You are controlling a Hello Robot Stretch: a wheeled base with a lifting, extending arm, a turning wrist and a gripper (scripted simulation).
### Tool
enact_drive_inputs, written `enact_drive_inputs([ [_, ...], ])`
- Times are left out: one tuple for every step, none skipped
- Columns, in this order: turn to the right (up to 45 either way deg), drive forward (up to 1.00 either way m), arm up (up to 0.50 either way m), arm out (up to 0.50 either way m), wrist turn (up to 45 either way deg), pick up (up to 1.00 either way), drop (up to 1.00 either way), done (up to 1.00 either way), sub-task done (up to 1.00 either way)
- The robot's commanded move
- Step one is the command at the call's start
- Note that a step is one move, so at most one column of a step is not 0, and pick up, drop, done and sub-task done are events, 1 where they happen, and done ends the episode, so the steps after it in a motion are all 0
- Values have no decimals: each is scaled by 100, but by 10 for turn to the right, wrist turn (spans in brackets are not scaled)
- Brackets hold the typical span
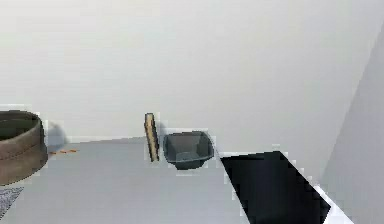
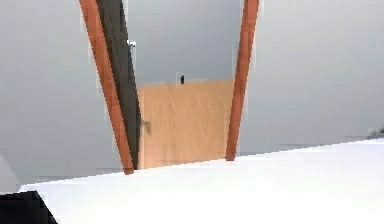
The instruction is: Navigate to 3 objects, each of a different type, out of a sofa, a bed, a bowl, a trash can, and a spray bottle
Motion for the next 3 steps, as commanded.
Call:
enact_drive_inputs([
  [450,0,0,0,0,0,0,0,0],
  [450,0,0,0,0,0,0,0,0],
  [0,100,0,0,0,0,0,0,0],
])
